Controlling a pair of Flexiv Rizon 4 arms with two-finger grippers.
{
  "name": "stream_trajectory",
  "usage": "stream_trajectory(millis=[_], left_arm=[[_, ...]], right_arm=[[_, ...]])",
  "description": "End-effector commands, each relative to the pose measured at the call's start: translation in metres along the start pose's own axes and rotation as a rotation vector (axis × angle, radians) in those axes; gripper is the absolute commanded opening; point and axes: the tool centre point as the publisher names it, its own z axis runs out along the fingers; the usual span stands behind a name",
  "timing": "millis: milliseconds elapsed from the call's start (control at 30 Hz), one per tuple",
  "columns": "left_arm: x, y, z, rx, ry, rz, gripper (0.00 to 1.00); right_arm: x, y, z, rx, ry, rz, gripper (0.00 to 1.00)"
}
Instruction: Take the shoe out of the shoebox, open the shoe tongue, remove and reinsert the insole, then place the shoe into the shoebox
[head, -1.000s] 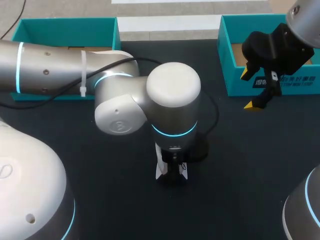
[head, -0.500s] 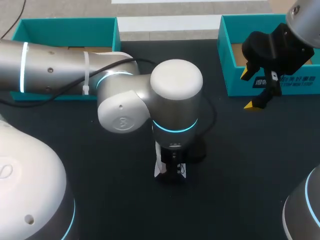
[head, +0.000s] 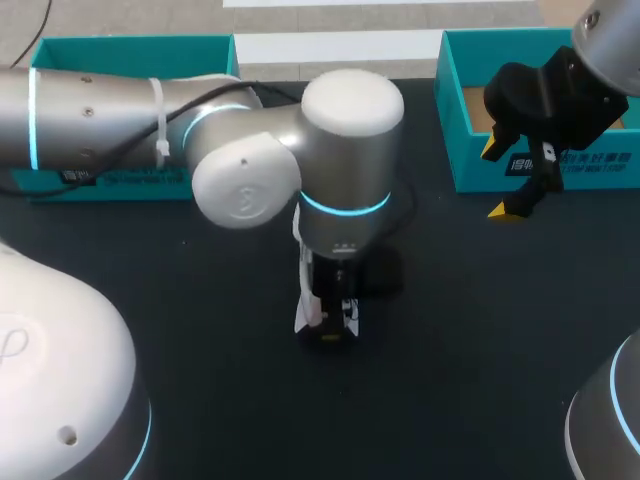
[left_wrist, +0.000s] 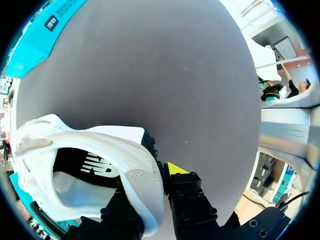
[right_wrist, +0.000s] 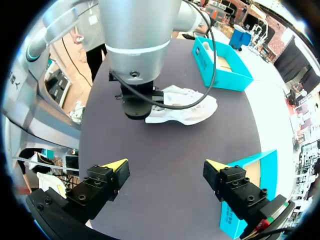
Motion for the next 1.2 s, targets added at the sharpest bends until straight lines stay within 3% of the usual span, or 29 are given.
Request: stream_trajectory(millis=[33,433,633,1100,1200], left_arm=[[-0.001,0.018,-0.037,0.007,-0.008,-0.005,0.0],[-0.014,0.055,-0.11,-0.011,-0.006,-0.082,0.0],[-0.016,0.053,-0.14,-0.023,-0.043,-0.003,0.0],[-0.016,0.053,-0.14,-0.023,-0.043,-0.003,0.0],[-0.022,0.066,-0.145,-0.017,-0.03,0.013,0.0]], right_arm=[[-0.002,0.001,0.001,0.005,0.003,0.002,1.0],[-0.002,0.001,0.001,0.005,0.003,0.002,1.0],[-0.002,0.001,0.001,0.005,0.003,0.002,1.0],[-0.002,0.001,0.001,0.005,0.003,0.002,1.0],[-0.002,0.001,0.001,0.005,0.003,0.002,1.0]])
